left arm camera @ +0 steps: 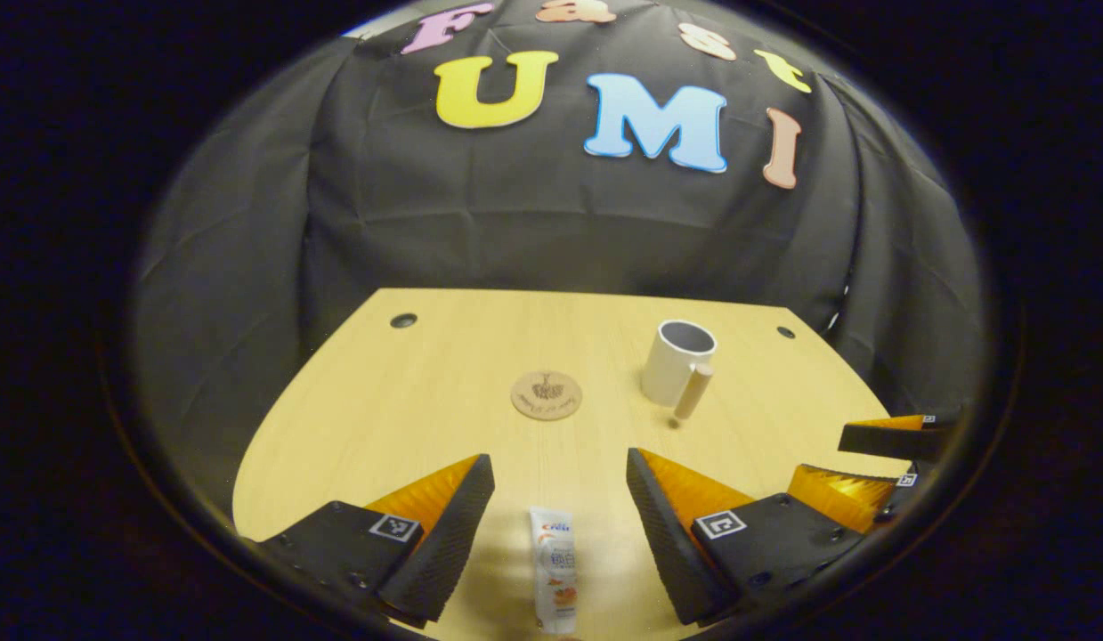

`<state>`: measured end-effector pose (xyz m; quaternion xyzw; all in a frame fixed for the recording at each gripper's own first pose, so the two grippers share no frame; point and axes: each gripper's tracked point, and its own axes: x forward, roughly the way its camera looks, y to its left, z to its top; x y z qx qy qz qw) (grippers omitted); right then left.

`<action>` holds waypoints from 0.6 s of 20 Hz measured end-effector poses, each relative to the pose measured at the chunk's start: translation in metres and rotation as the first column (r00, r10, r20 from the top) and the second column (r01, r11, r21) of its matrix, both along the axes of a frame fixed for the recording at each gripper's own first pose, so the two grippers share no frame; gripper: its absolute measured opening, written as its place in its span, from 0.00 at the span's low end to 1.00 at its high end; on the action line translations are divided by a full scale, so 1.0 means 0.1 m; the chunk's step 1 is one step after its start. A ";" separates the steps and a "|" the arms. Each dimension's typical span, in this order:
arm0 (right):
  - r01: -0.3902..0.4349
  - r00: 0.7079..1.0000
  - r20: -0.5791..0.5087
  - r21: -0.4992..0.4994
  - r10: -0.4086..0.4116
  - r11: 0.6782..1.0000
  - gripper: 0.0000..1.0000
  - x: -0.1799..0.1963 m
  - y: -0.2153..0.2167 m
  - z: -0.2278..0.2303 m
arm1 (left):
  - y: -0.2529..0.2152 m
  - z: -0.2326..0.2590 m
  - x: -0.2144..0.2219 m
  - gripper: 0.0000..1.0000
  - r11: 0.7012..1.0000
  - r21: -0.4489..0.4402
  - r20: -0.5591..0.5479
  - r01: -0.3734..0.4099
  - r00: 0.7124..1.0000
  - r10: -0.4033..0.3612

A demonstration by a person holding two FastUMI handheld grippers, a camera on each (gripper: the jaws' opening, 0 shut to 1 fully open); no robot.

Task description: Put the toothbrush and toothpaste on the desktop into the cup, then pick up the cup and place it on the coaster on the desktop.

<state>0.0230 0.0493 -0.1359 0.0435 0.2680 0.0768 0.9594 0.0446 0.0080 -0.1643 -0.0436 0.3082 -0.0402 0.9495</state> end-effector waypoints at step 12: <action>0.019 0.926 -0.377 0.019 -0.010 1.000 0.89 -0.08 0.09 -0.84 | 0.15 -1.04 -0.25 0.97 0.999 0.029 -0.403 0.039 0.915 -0.024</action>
